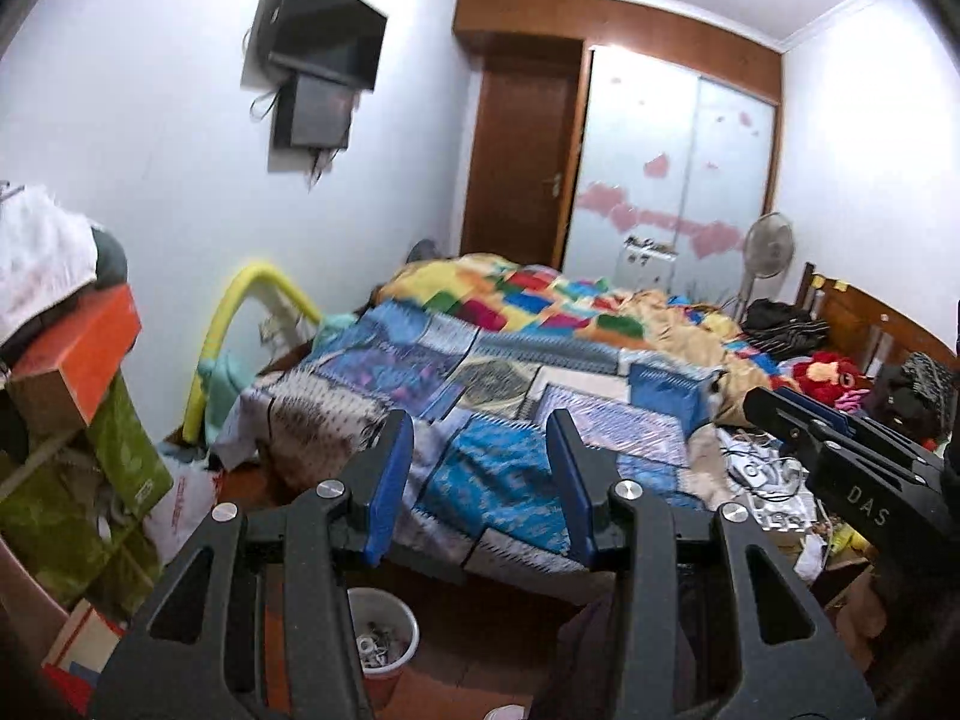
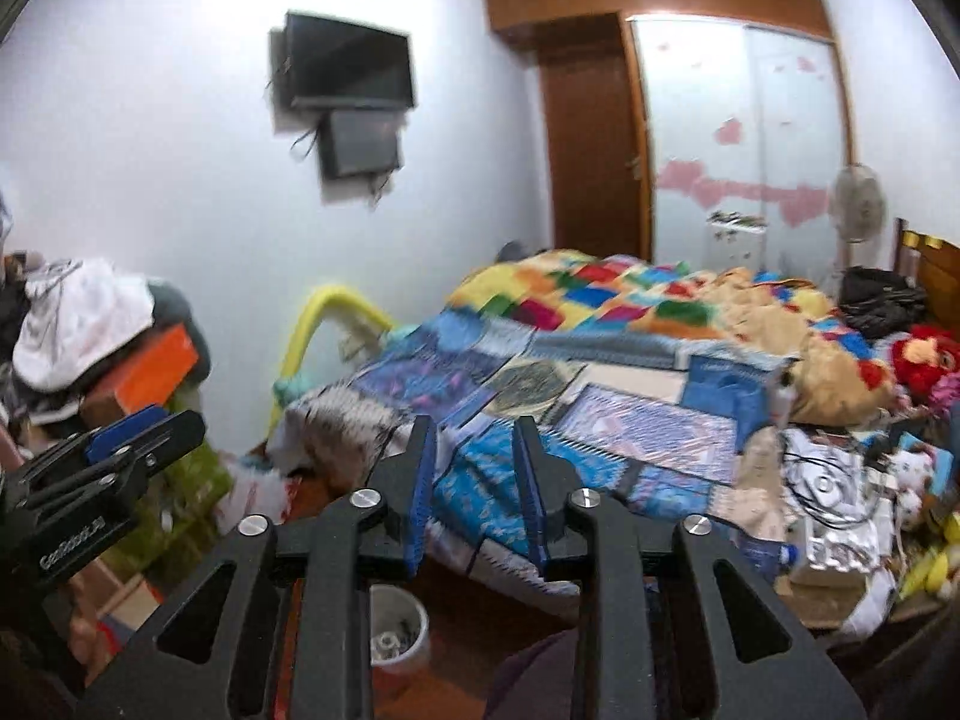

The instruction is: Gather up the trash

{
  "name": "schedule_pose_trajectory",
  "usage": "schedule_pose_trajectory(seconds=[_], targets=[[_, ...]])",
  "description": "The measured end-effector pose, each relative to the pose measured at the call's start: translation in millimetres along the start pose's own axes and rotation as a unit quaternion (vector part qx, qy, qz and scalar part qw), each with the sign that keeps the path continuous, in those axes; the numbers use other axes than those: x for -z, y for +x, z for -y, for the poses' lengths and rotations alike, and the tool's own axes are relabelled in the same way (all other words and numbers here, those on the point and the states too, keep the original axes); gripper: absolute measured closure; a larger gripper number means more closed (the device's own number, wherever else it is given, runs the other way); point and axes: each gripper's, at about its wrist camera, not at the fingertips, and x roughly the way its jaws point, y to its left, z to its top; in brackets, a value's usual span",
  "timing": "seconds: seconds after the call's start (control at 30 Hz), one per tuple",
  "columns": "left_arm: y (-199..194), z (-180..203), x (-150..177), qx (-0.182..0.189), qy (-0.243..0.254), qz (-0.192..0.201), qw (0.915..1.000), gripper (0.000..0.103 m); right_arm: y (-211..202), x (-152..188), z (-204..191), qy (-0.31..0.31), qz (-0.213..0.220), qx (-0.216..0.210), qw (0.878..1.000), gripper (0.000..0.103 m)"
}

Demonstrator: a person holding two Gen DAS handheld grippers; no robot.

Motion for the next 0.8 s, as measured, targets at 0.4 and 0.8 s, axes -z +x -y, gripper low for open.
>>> schedule_pose_trajectory(seconds=[0.4, 0.8], targets=[[-43, 7, 18, -0.01, 0.017, 0.025, 0.9995, 0.008, -36, 15, -8, 0.01, 0.041, 0.047, 0.998, 0.015], [-53, -6, 27, -0.024, 0.0, 0.034, 0.9991, 0.004, -46, 26, -11, 0.007, 0.02, 0.067, 0.997, 0.01]])
